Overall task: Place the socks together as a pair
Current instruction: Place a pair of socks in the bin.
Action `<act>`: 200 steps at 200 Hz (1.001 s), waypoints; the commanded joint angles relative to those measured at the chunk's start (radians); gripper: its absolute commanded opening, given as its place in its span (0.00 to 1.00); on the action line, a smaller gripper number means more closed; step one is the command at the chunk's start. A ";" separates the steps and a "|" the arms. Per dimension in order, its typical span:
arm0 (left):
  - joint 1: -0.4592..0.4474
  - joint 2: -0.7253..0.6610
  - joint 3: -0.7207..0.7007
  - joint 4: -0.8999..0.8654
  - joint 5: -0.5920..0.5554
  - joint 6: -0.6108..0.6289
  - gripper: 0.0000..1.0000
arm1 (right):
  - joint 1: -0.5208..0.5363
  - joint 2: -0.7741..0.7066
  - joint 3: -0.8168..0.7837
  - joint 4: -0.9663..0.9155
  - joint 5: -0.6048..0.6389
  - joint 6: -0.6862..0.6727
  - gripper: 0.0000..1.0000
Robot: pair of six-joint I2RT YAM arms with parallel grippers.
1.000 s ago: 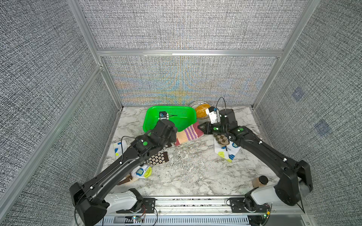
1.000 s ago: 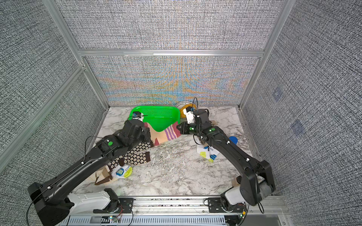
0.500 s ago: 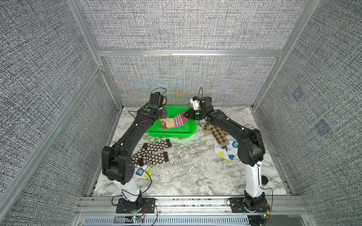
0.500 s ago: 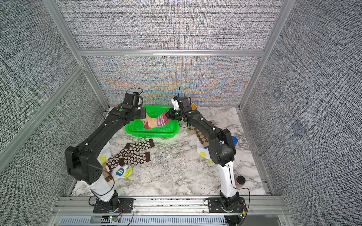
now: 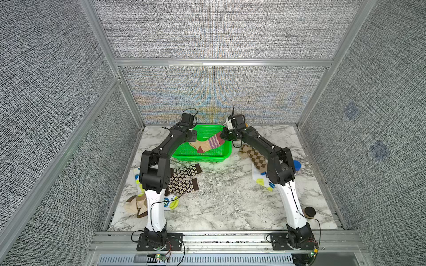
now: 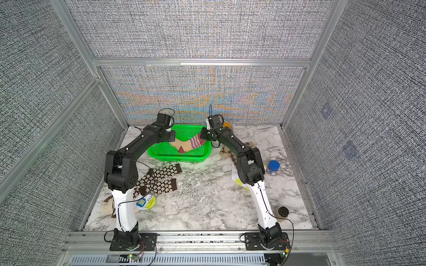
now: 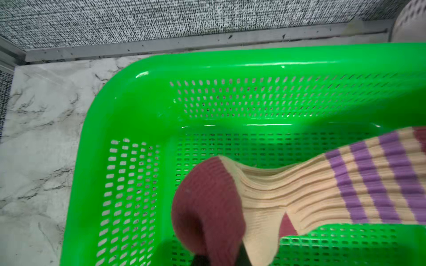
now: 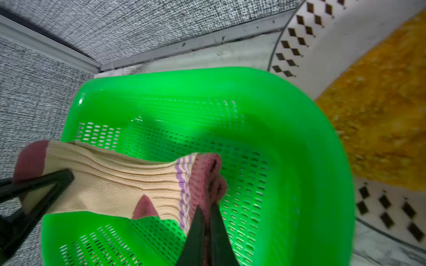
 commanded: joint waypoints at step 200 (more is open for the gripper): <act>-0.206 -1.148 -0.907 0.077 0.021 -0.262 0.99 | 0.041 -1.265 -1.428 0.402 0.347 -0.299 0.98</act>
